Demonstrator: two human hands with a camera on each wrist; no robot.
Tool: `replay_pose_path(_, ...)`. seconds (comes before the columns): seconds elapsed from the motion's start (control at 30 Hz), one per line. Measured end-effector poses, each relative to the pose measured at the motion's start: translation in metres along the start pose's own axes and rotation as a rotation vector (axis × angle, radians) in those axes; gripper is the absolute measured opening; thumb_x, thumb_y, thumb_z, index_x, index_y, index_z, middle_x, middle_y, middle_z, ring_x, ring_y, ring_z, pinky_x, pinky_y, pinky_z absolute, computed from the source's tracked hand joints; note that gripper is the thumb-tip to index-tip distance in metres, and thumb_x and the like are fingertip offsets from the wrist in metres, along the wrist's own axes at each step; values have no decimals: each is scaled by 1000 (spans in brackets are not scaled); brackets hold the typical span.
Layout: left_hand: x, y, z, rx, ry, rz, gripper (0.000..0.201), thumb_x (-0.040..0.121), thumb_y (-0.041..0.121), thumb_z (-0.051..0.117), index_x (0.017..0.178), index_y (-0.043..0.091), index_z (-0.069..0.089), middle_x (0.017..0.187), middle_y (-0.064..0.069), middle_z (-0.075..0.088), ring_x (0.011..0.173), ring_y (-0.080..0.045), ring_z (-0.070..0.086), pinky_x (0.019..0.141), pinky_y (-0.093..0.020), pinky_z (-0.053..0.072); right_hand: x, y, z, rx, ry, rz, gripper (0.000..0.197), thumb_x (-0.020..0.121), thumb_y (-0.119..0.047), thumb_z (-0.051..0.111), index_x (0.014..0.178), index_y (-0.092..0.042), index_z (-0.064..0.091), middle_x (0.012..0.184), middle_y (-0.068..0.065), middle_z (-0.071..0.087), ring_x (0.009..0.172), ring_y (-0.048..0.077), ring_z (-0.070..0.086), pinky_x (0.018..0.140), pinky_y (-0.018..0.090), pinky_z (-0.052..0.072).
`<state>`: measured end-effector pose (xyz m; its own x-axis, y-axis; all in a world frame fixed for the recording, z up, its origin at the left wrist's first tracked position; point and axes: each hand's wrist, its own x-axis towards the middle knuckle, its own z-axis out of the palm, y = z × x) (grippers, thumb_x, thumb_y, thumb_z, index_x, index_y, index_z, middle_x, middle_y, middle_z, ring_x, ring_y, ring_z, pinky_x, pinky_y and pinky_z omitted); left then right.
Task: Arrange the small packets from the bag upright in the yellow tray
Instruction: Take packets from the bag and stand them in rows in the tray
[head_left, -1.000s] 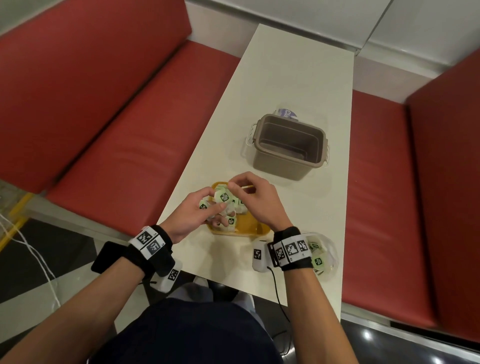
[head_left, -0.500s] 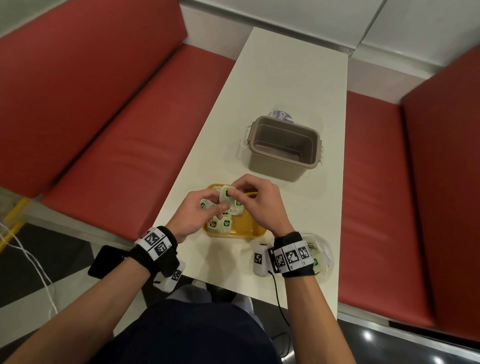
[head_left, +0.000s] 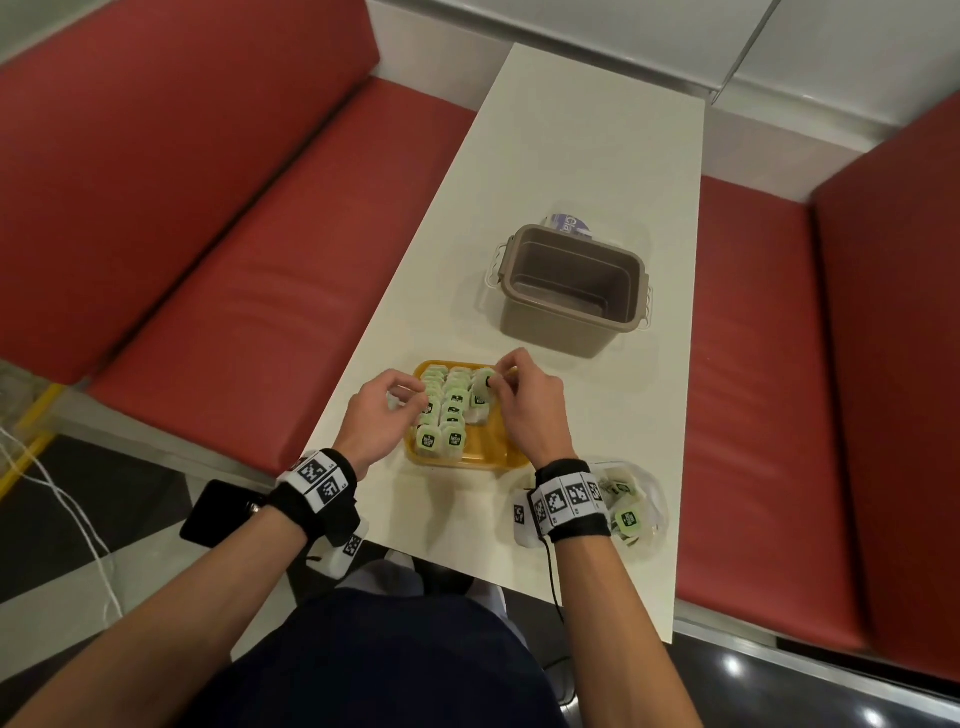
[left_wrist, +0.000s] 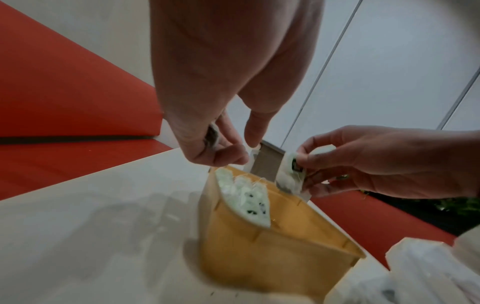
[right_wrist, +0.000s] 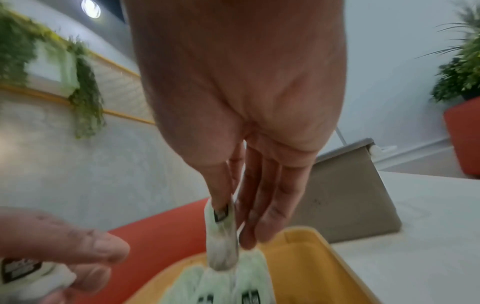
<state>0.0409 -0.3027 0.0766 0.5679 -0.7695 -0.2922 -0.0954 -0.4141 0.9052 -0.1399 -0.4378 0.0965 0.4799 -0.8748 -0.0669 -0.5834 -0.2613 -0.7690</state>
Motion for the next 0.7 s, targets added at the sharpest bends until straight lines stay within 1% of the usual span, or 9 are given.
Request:
replay_pose_path(0.1,2,-12,-3,48,61,-75,11,96,26,75,105,28,69,103,0,74,83,-21,74,70,-33,54,4,12,15,-147,-139,90,2,109,-22,60,109,-21,61,100,6,70,95,28,62,85,42,54)
replay_pose_path(0.17,1,-18,-3,73,72,-116,16,96,28,76,109,25,67,102,2,72,87,-21,73,71,-31,52,6,18,25,-210,-212,133,4,108,-18,57,109,-20,60,103,9,69,97,30,59,83,41,51)
replay_pose_path(0.23,0,-22,-3,110,57,-128,21,97,26,76,115,22,65,100,4,71,87,-15,69,68,-29,49,8,24,36,-265,-249,161,11,105,-10,56,108,-21,58,105,10,69,96,33,62,78,38,46)
replay_pose_path(0.3,0,-26,-1,143,29,-133,24,98,22,75,119,21,65,98,4,72,88,-12,67,66,-27,47,12,30,46,-283,-242,178,15,103,-6,57,108,-20,58,105,10,69,96,33,64,76,36,44)
replay_pose_path(0.37,1,-29,-1,172,-1,-137,25,97,18,72,122,22,66,100,3,74,92,-16,69,65,-26,47,15,32,51,-270,-208,199,16,104,-6,54,110,-18,60,106,11,69,97,34,65,76,36,44)
replay_pose_path(0.47,0,-31,-2,198,-18,-137,25,98,19,71,122,24,67,102,2,74,96,-19,71,66,-28,48,15,33,54,-225,-152,204,19,104,-2,51,117,-13,59,104,12,68,99,36,64,78,42,52)
replay_pose_path(0.53,0,-31,-2,201,-23,-135,26,97,19,72,122,24,68,101,2,75,96,-20,71,69,-30,51,12,32,56,-184,-123,236,24,102,-3,56,125,-10,53,111,16,65,103,39,64,85,48,56)
replay_pose_path(0.6,0,-32,-3,189,-23,-142,26,96,19,74,121,24,68,100,1,75,95,-22,72,75,-35,56,8,34,60,-176,-115,276,42,98,-7,69,132,-6,44,120,20,65,107,41,65,91,52,58)
replay_pose_path(0.7,-1,-33,-4,182,-25,-144,26,95,18,75,120,24,69,100,1,75,94,-24,73,79,-39,61,5,38,68,-231,-100,299,56,92,-11,80,130,-6,39,119,22,67,106,45,69,89,53,61)
